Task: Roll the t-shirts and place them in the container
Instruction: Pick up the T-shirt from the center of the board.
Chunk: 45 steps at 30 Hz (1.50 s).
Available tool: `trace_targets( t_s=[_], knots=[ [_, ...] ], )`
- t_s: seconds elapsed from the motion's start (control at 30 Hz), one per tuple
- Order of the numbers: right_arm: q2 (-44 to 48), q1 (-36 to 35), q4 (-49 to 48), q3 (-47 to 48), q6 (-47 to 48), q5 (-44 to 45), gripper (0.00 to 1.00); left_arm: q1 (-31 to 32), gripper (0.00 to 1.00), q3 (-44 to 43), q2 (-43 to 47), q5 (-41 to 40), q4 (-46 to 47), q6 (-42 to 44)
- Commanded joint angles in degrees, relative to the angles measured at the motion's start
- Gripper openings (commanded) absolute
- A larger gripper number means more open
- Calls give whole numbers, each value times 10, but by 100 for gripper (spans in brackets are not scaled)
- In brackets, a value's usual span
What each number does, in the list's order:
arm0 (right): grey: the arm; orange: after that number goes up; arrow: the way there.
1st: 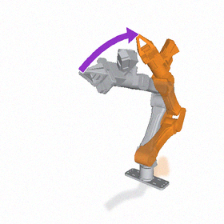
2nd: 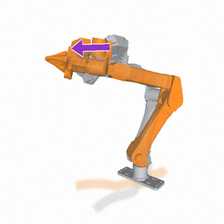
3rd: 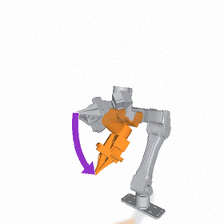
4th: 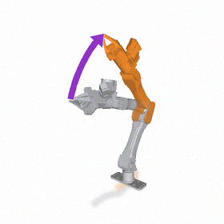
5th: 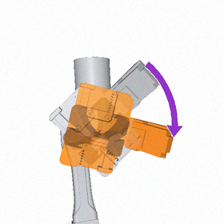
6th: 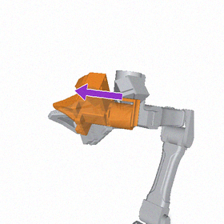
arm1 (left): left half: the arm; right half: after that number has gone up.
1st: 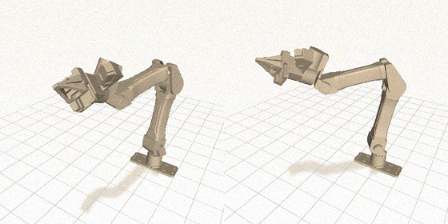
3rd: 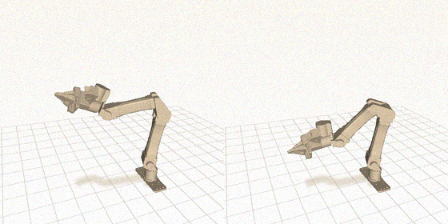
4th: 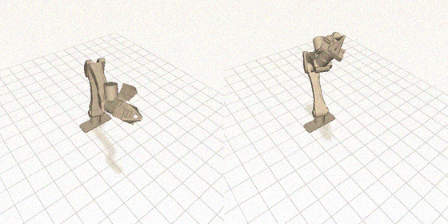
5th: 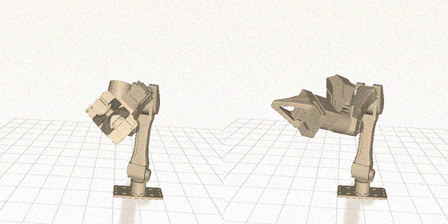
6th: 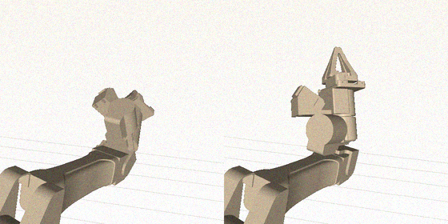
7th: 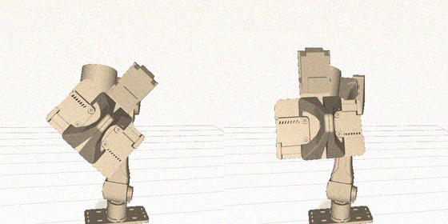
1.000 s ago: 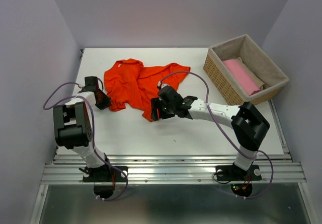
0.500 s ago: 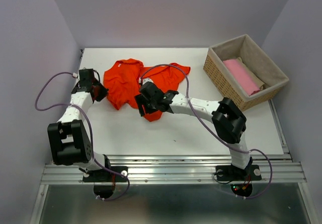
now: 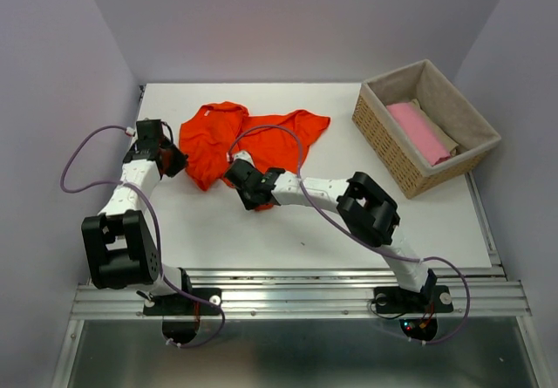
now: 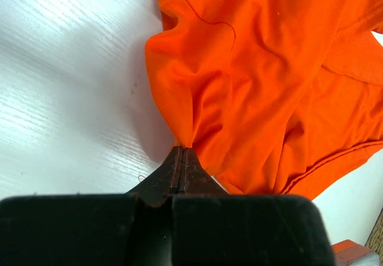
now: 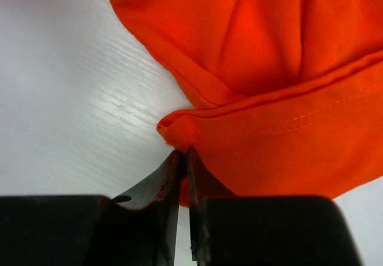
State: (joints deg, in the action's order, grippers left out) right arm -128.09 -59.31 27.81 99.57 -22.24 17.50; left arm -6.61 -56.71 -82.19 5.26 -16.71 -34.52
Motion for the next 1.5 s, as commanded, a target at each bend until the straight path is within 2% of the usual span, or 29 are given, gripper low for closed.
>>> trace_targets(
  t_s=[0.0,0.1,0.17,0.23,0.37,0.4,0.43,0.5,0.6,0.63,0.73,0.77,0.83,0.9,0.97,1.0,1.03,1.07,1.1,1.17,1.2,1.33,1.37,1.47],
  knots=[
    [13,1,13,10,-16,77,1,-2,0,-2,35,3,-7,11],
    [55,13,1,4,-10,102,1,-2,0,-14,34,9,6,11],
    [85,35,-17,-4,-4,84,1,-2,0,-34,7,14,13,13],
    [126,81,-48,-11,3,42,1,-2,0,-90,-29,19,-1,20],
    [167,196,-52,50,-10,-6,1,-2,0,-232,-74,41,-7,24],
    [175,197,-53,50,-15,-17,1,-3,0,-264,-84,45,-12,24],
    [191,227,-52,67,-20,-28,1,-7,0,-296,-106,54,-34,25],
    [211,249,-52,74,-23,-26,1,-6,0,-389,-123,62,-57,32],
    [270,266,-53,46,-19,27,1,-8,0,-443,-121,77,-74,40],
    [290,266,-57,7,-19,38,1,-9,0,-442,-105,80,-78,42],
    [383,266,-81,-74,-26,75,1,-10,0,-386,-64,85,-75,50],
    [434,266,-93,-140,-30,82,1,-10,0,-358,-27,85,-66,53],
    [483,266,-94,-207,-48,87,1,-10,0,-266,30,78,-56,58],
    [553,266,-93,-316,-75,77,1,-10,0,-165,65,81,-51,62],
    [595,266,-86,-390,-103,63,1,-11,0,-97,113,80,-50,66],
    [613,266,-82,-456,-132,55,1,-10,4,-36,126,79,-50,66],
    [643,266,-78,-489,-148,39,2,-10,17,-8,144,74,-53,64],
    [652,266,-74,-517,-162,33,9,-10,35,18,150,70,-55,63],
    [659,266,-59,-559,-191,28,33,-10,74,54,153,67,-56,62],
    [666,266,-35,-583,-212,14,43,-11,92,72,146,59,-64,60],
    [667,266,-29,-590,-230,16,56,-11,92,71,141,56,-69,61],
    [665,266,-22,-583,-235,32,60,-11,88,49,114,38,-83,58],
    [660,266,-22,-572,-233,42,60,-10,83,47,106,29,-88,56],
    [644,266,-23,-550,-226,47,61,-10,77,48,93,13,-95,55]
  ],
)
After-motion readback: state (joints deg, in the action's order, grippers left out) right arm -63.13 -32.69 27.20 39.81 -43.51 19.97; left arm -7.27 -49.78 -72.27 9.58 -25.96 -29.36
